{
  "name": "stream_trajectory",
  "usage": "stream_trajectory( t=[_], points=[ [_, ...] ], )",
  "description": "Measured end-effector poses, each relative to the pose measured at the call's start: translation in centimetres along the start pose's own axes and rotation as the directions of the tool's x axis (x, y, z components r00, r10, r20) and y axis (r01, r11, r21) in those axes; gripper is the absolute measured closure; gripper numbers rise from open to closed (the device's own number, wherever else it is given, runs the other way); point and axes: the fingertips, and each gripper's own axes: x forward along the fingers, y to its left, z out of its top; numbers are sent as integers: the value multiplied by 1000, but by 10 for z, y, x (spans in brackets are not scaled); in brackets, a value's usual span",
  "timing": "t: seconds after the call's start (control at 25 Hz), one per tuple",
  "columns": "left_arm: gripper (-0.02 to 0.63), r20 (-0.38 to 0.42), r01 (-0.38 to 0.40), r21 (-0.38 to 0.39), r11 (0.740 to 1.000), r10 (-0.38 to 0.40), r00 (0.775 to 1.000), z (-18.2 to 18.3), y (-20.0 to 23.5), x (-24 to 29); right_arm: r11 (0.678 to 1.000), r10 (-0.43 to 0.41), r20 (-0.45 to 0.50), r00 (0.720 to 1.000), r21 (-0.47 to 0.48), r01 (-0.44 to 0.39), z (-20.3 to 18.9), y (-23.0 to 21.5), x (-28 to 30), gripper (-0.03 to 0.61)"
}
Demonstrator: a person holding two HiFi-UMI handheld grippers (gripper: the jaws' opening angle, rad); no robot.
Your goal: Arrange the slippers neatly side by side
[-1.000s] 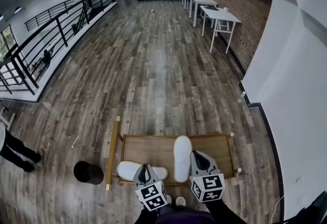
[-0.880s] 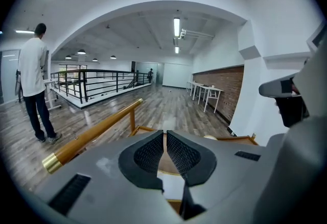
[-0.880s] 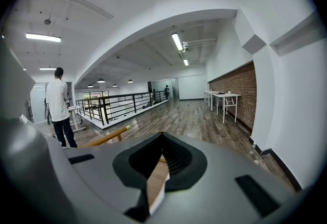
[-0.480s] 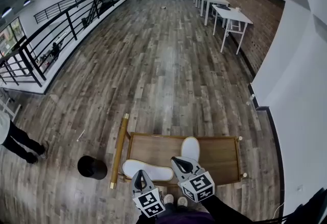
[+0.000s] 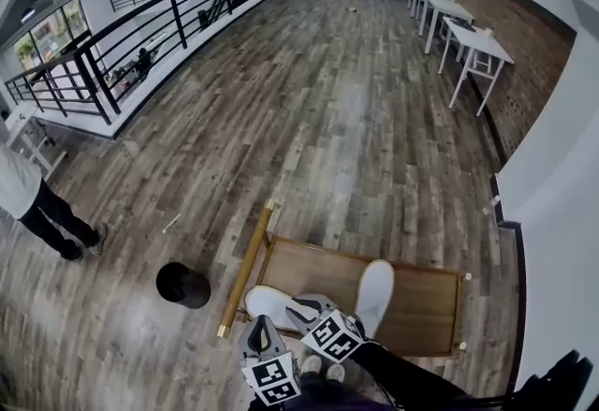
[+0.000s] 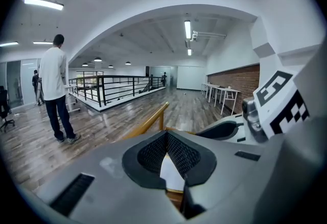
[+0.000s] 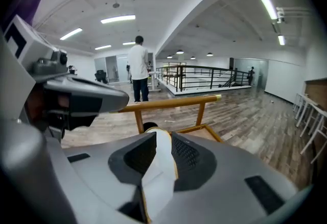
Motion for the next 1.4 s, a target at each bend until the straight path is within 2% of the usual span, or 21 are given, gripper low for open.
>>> stream_trajectory(
  t=[0.16, 0.28, 0.36, 0.64, 0.84, 1.04, 1.16, 1.28, 1.4],
  points=[
    [614, -10, -14, -1, 1000, 14, 1000, 1, 16, 2, 994, 71, -116, 991, -69, -79, -20, 14, 30, 508],
    [614, -18, -45, -25, 999, 45, 999, 0, 31, 4, 989, 116, -184, 976, -67, -130, -33, 22, 51, 506],
    [614, -19, -73, -65, 995, 72, 997, -1, 41, 3, 986, 135, -229, 964, -60, -153, -42, 25, 61, 477],
    [614, -47, -122, -156, 980, 116, 992, -5, 62, 0, 980, 124, -361, 924, -100, -171, -60, 28, 78, 476],
    [614, -68, -131, -181, 975, 120, 990, -14, 62, -3, 979, 83, -446, 891, -130, -156, -75, 25, 88, 476],
    [614, -82, -135, -183, 974, 122, 989, -19, 60, -3, 982, 55, -473, 879, -134, -133, -80, 15, 89, 479],
    [614, -82, -135, -180, 974, 122, 989, -18, 58, -1, 987, 38, -462, 886, -124, -107, -76, 10, 85, 561],
    [614, -77, -124, -169, 978, 113, 991, -16, 55, 2, 990, 34, -455, 890, -103, -91, -74, 8, 84, 566],
    [614, -67, -104, -155, 982, 94, 993, -13, 49, 6, 999, 27, -434, 900, -27, -43, -69, 0, 79, 568]
  ],
)
